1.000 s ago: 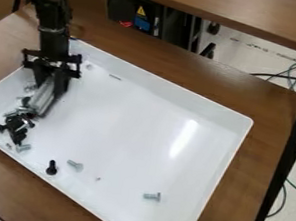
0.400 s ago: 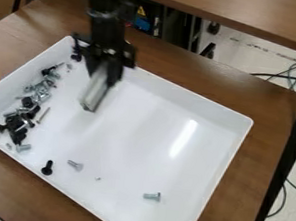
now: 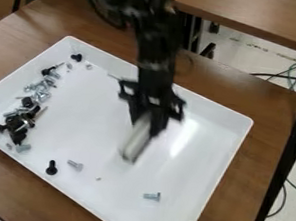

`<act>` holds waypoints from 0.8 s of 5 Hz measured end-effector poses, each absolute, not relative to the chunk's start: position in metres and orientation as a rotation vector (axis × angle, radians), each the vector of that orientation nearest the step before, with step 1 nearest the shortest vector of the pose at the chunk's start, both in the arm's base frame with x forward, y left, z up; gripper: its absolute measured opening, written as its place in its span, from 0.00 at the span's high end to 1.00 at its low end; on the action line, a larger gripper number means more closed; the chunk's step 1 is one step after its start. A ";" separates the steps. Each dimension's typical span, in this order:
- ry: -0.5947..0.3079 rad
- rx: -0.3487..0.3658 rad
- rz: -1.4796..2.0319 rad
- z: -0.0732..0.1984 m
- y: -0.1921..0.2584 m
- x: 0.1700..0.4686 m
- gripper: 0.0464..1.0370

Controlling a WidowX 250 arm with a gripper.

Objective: Sweep into pile

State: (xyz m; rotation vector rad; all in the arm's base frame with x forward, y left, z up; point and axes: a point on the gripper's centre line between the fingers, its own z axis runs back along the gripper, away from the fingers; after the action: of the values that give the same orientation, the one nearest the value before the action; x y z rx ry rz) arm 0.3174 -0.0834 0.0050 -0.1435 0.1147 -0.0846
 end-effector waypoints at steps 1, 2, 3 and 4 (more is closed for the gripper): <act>0.122 -0.118 -0.074 -0.013 -0.131 0.298 0.68; 0.186 -0.096 -0.058 -0.045 -0.168 0.282 0.68; 0.180 -0.083 -0.048 -0.047 -0.162 0.287 0.68; 0.175 -0.076 -0.010 -0.048 -0.132 0.290 0.68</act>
State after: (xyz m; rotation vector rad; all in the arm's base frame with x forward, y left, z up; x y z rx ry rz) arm 0.2903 -0.1322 -0.0485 -0.0755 0.1749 -0.0095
